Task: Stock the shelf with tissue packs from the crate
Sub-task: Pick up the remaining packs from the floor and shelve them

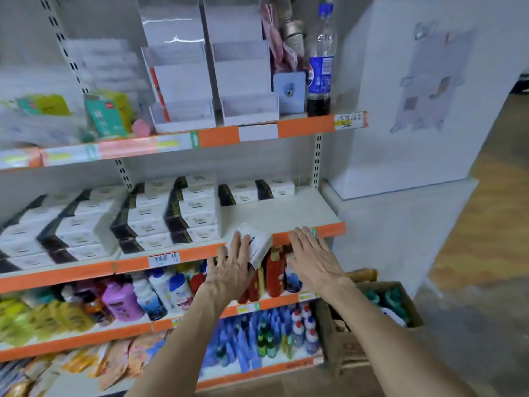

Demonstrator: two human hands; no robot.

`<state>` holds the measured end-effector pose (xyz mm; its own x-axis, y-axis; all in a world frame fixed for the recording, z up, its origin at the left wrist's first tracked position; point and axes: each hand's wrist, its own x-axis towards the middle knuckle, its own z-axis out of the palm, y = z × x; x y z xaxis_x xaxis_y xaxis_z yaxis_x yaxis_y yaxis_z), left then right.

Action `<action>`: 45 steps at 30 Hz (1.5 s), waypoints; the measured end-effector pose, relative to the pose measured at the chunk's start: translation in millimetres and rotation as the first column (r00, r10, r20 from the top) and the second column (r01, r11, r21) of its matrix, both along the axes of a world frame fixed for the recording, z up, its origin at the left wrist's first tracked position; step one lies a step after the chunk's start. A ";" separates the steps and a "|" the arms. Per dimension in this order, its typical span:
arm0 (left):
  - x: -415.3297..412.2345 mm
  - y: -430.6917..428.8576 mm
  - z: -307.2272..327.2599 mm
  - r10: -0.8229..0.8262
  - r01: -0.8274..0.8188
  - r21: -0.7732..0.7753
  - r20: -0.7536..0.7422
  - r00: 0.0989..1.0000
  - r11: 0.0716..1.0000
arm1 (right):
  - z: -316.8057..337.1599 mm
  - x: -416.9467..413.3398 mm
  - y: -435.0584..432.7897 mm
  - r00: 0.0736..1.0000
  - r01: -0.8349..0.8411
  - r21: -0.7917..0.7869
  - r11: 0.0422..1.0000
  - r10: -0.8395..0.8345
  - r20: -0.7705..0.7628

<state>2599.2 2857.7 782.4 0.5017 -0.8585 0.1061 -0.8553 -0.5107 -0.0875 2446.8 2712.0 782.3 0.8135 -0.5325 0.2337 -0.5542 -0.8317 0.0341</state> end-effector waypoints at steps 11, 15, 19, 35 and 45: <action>47.7 -61.9 35.6 0.010 -0.008 -0.044 0.044 0.999 0.999 | 29.5 30.2 -62.2 0.999 -0.030 0.031 0.999 0.031 -0.019; 78.7 -99.9 30.7 -0.037 0.036 -0.049 -0.012 0.999 0.998 | 24.2 52.9 -99.1 0.998 -0.002 0.016 1.000 0.003 -0.058; 108.3 -138.4 24.2 -0.050 0.048 -0.043 -0.047 0.998 0.998 | 26.4 79.8 -136.1 0.996 0.033 0.008 0.999 -0.032 -0.083; 188.8 -180.0 -50.0 -0.108 0.130 0.213 -0.110 0.988 0.968 | -17.5 163.6 -197.0 0.983 0.064 0.088 0.994 -0.048 -0.175; 202.1 -203.2 -37.2 -0.036 0.034 0.128 0.015 0.999 0.991 | -32.5 186.9 -209.7 0.981 0.071 0.149 0.986 -0.042 -0.188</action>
